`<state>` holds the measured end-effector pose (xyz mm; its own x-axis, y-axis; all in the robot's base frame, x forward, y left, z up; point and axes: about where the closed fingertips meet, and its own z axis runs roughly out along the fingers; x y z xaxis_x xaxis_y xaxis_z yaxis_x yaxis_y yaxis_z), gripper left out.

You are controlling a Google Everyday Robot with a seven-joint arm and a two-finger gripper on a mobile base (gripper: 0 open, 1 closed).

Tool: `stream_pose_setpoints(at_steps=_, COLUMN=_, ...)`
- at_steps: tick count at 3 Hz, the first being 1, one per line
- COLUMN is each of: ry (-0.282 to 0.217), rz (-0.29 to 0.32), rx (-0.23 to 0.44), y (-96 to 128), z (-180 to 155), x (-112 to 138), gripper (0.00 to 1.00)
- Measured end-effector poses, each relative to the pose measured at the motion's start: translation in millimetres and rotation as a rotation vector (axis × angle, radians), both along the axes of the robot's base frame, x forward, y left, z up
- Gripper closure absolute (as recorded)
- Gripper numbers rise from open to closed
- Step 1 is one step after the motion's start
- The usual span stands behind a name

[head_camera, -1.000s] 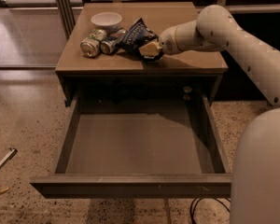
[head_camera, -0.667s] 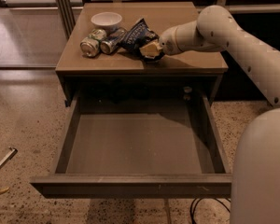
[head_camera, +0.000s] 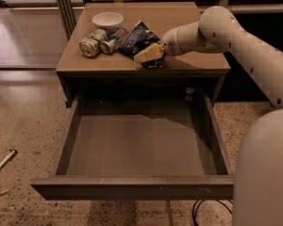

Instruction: Pick blue chip bag from top drawer and place on counter

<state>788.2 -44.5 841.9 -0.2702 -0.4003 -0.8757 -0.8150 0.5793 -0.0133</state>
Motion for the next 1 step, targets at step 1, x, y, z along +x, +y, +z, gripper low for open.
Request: stream_pose_setpoints(at_steps=1, ry=0.0, rz=0.0, rx=0.0, y=0.0, z=0.0, x=0.0, gripper=0.0)
